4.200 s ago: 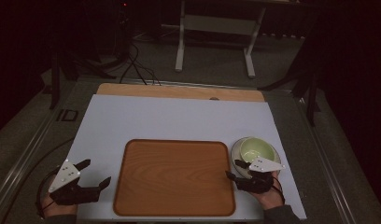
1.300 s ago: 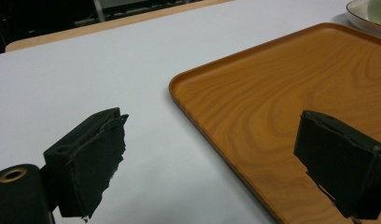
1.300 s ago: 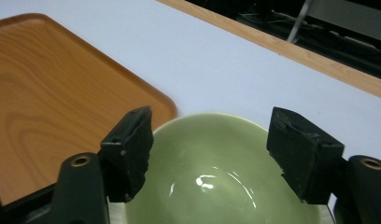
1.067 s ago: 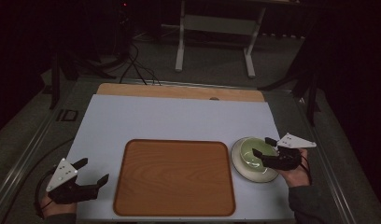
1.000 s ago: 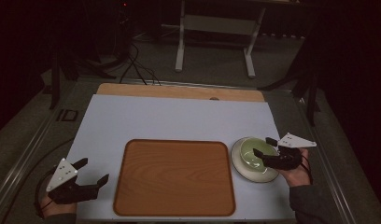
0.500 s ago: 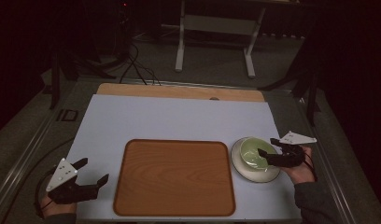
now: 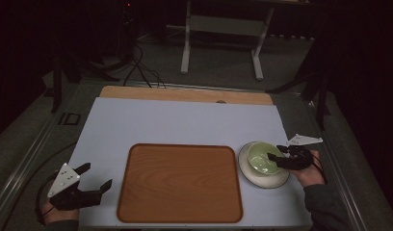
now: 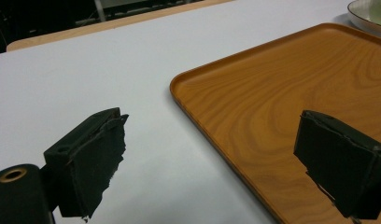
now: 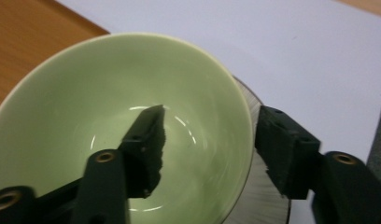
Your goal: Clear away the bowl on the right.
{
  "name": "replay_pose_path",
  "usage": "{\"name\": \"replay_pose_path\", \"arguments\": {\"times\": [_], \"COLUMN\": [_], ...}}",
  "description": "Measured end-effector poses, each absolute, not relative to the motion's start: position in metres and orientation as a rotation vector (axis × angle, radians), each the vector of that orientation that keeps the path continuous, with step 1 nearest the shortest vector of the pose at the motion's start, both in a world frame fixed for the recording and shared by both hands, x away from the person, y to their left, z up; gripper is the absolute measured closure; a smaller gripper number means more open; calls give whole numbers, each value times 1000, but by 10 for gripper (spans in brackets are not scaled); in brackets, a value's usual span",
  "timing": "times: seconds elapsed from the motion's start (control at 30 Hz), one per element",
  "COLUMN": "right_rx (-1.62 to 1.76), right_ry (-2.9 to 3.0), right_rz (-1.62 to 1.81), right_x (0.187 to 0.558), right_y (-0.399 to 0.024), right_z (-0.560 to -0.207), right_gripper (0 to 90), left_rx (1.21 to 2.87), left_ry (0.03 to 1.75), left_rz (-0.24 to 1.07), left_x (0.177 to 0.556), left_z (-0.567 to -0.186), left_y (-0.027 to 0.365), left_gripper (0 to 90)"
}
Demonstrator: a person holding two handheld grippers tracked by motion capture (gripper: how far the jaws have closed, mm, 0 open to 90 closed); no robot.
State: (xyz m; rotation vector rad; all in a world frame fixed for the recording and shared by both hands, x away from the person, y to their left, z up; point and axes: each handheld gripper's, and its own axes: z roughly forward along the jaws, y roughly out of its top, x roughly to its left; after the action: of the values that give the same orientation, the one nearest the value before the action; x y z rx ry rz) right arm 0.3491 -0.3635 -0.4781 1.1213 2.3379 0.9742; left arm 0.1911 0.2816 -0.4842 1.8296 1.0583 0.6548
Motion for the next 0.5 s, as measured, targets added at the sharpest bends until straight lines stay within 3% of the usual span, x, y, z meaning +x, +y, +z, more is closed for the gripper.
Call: {"name": "replay_pose_path", "arguments": {"times": [0.5], "right_rx": [1249], "right_ry": [2412], "right_rz": [875], "right_x": [362], "right_y": [-364], "right_z": [-483], "right_gripper": [622], "left_rx": [1829], "left_ry": [1060], "left_rz": [653], "left_x": [191], "left_z": [-484], "left_y": [282], "left_gripper": [88]}}
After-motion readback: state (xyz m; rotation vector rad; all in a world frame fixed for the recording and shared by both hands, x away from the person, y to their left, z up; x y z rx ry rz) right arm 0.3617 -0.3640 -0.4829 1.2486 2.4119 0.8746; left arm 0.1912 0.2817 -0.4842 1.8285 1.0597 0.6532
